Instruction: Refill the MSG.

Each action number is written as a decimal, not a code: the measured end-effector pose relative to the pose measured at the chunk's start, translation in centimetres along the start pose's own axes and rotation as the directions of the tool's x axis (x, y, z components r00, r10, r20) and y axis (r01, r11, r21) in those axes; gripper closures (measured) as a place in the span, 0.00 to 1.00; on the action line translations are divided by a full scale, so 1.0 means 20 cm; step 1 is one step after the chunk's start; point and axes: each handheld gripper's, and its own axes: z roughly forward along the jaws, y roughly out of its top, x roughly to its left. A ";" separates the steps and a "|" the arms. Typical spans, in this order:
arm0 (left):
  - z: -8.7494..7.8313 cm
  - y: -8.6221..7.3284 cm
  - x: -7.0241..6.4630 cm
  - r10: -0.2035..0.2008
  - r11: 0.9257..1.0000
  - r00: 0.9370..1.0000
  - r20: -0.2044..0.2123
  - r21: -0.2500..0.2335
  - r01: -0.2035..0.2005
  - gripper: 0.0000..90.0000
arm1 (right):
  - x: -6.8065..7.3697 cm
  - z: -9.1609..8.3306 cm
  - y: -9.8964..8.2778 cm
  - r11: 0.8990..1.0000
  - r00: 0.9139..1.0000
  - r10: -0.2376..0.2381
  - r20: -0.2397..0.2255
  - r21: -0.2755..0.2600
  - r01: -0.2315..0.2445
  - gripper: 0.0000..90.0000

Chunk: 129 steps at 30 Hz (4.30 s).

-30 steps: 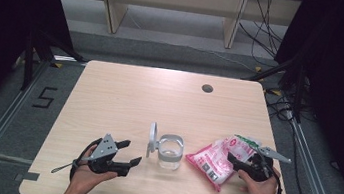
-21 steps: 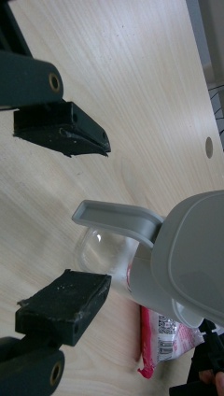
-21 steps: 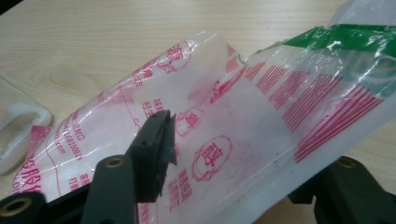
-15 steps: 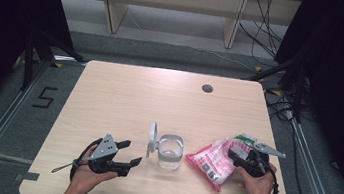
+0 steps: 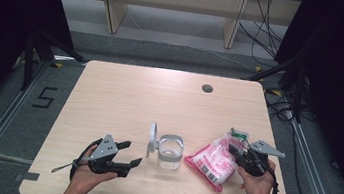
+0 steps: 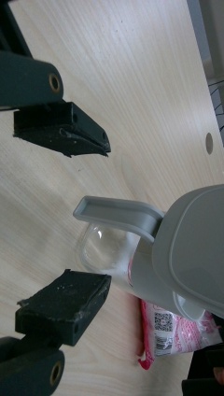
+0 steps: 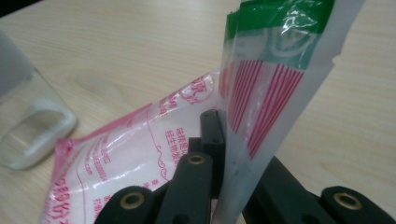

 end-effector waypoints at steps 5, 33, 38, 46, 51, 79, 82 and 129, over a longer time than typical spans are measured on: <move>0.03 -0.01 -0.04 0.021 0.999 0.998 0.065 0.034 -0.023 0.34 | 0.06 -0.05 0.06 0.996 0.998 -0.026 -0.062 -0.082 0.021 1.00; 0.31 -0.04 -0.45 0.034 0.999 0.995 0.093 -0.039 -0.031 0.34 | 0.29 -0.30 0.31 0.954 0.950 -0.280 -0.137 -0.150 0.260 1.00; 0.38 0.01 -0.50 0.057 0.998 0.994 0.091 -0.045 -0.053 0.34 | 0.30 -0.37 0.38 0.940 0.943 -0.305 -0.130 -0.199 0.277 1.00; 0.51 0.10 -0.61 0.065 0.996 0.994 0.083 -0.059 -0.060 0.33 | 0.35 -0.43 0.48 0.935 0.932 -0.323 -0.167 -0.210 0.286 1.00; 0.55 0.13 -0.65 0.058 0.997 0.995 0.081 -0.062 -0.053 0.33 | 0.39 -0.44 0.50 0.928 0.924 -0.339 -0.176 -0.225 0.298 1.00; 0.70 0.15 -0.74 0.027 0.990 0.999 -0.018 -0.136 -0.029 0.76 | 0.47 -0.44 0.53 0.924 0.905 -0.353 -0.239 -0.241 0.297 1.00; 0.70 0.15 -0.75 0.003 0.990 1.000 -0.002 -0.143 -0.003 0.78 | 0.47 -0.41 0.54 0.929 0.907 -0.337 -0.252 -0.247 0.276 1.00; 0.77 0.10 -0.77 -0.119 0.969 0.992 0.031 -0.212 0.123 0.82 | 0.62 -0.12 0.56 0.956 0.925 -0.257 -0.279 -0.214 0.201 1.00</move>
